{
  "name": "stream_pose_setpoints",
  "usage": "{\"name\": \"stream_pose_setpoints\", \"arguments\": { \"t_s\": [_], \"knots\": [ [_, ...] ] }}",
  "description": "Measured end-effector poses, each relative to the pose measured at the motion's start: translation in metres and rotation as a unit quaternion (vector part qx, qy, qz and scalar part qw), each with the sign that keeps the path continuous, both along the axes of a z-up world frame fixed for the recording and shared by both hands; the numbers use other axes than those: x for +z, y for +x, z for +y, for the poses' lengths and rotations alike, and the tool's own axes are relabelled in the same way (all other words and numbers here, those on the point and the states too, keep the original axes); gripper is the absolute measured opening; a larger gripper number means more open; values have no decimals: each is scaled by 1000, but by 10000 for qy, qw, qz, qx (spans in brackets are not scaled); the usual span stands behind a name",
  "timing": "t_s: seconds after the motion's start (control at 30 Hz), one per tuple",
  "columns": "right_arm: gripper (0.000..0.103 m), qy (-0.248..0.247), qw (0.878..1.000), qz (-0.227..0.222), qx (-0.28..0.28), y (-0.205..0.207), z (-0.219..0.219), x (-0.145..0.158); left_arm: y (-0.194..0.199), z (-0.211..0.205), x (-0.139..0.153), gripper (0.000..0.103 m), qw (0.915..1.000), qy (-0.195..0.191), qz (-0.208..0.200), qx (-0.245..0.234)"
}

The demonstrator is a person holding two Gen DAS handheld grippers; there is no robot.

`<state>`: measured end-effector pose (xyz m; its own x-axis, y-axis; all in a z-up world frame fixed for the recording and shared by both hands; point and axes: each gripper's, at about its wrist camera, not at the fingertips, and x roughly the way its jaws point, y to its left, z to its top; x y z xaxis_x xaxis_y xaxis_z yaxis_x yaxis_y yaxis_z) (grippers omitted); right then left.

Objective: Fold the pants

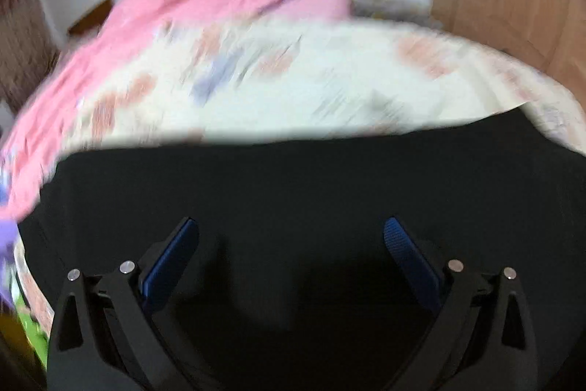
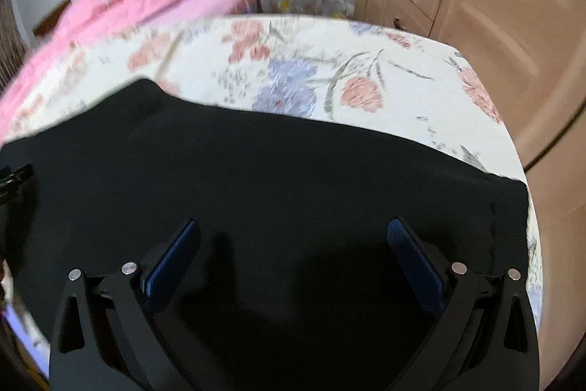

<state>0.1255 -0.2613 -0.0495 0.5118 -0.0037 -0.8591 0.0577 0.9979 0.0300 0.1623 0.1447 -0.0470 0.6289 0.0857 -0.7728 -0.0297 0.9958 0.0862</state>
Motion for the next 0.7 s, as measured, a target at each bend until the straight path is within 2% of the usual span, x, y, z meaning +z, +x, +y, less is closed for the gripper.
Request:
{"name": "stream_pose_setpoints", "arguments": {
  "t_s": [0.07, 0.13, 0.17, 0.27, 0.3, 0.33, 0.37, 0.4, 0.47, 0.5, 0.57, 0.7],
  "knots": [
    [99, -6, 9999, 15, -101, -8, -12, 1, -3, -32, 18, 101, 9985, -126, -186, -503],
    [99, -56, 10000, 63, -30, -11, -12, 1, 1, -84, 22, 101, 9917, -27, -240, -1264],
    [99, -83, 9999, 77, 49, -15, -13, 0, 5, -110, 18, 101, 9875, 151, -252, -1546],
    [99, -188, 9994, 195, 203, -22, -18, -8, 18, -157, -5, 101, 9786, 481, -148, -1996],
    [99, -296, 9986, 366, 229, -26, -19, -14, 24, -171, -21, 102, 9762, 842, -64, -1996],
    [99, -383, 9977, 464, 304, -30, -23, -20, 26, -176, -28, 102, 9755, 957, -137, -1974],
    [99, -424, 9979, 258, 410, -38, -31, -21, 30, -172, -27, 102, 9781, 781, -153, -1923],
    [99, -487, 9982, 277, 216, -41, -41, -24, 33, -167, -27, 102, 9802, 645, -87, -1872],
    [99, -52, 9998, 164, 58, -47, -63, -24, 40, -157, -30, 102, 9840, 483, -11, -1714],
    [99, -51, 9998, 162, 95, -48, -65, -24, 42, -152, -30, 102, 9847, 342, 52, -1708],
    [99, -238, 9992, 219, 236, -48, -62, -26, 41, -153, -31, 102, 9847, 382, 36, -1701],
    [99, -129, 9996, 115, 211, -51, -66, -27, 39, -157, -30, 102, 9844, 469, -7, -1697]
  ]
}}
